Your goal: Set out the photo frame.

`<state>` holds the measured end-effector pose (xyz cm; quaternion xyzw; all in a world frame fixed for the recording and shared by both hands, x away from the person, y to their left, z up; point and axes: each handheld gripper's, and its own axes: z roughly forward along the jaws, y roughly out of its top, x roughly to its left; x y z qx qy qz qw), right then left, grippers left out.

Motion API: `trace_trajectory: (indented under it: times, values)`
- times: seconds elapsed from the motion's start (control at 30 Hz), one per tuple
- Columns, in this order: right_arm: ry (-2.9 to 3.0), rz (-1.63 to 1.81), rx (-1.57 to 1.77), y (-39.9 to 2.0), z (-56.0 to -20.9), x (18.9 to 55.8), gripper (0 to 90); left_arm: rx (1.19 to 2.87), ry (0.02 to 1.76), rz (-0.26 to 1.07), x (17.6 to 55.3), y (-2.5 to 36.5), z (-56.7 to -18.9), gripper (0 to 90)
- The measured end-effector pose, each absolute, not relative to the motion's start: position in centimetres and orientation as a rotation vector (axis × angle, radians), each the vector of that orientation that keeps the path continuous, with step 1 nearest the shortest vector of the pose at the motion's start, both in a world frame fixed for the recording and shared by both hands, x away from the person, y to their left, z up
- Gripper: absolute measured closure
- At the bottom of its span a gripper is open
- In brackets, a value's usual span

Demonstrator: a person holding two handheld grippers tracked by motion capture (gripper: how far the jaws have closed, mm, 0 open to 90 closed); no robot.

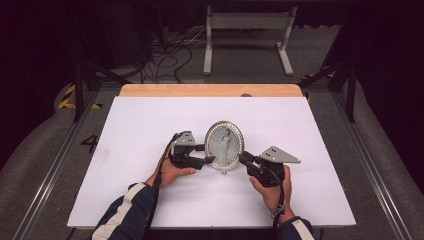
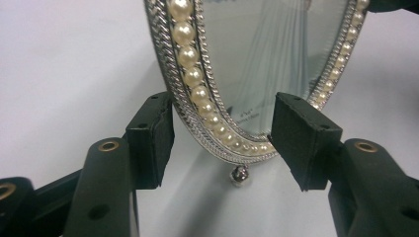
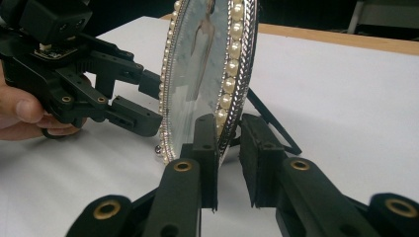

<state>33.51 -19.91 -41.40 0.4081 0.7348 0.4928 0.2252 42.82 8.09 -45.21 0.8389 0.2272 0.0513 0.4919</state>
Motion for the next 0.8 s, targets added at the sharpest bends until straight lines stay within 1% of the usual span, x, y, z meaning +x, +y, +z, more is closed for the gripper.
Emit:
trace_trajectory:
  times: [0.17, 0.23, 0.3, 0.33, 0.4, 0.47, 0.5, 0.8]
  values:
    - [2.008, 1.365, 1.128, -19.93, -41.27, 33.46, 77.3, 2.004, 0.583, 0.143, 43.00, 8.34, -45.12, 42.6]
    - [2.014, 1.376, 1.132, -19.76, -41.41, 33.56, 78.8, 1.998, 0.574, 0.143, 43.05, 8.41, -45.07, 46.3]
    - [2.012, 1.364, 1.119, -19.48, -41.42, 33.51, 78.2, 2.002, 0.552, 0.141, 43.01, 8.30, -45.04, 48.9]
    - [2.011, 1.358, 1.119, -19.41, -41.39, 33.49, 78.3, 2.010, 0.544, 0.145, 42.94, 8.22, -45.00, 52.1]
    - [2.016, 1.371, 1.129, -19.54, -41.39, 33.58, 78.8, 2.016, 0.546, 0.155, 42.86, 8.13, -44.94, 52.5]
    - [2.019, 1.379, 1.141, -19.63, -41.39, 33.59, 79.1, 2.021, 0.565, 0.166, 42.90, 8.23, -44.91, 58.7]
    - [2.020, 1.380, 1.141, -19.62, -41.39, 33.60, 79.1, 2.025, 0.566, 0.167, 42.88, 8.26, -44.87, 60.4]
    - [2.014, 1.378, 1.154, -19.49, -41.53, 34.15, 77.4, 2.053, 0.576, 0.159, 42.35, 8.77, -44.54, 62.9]
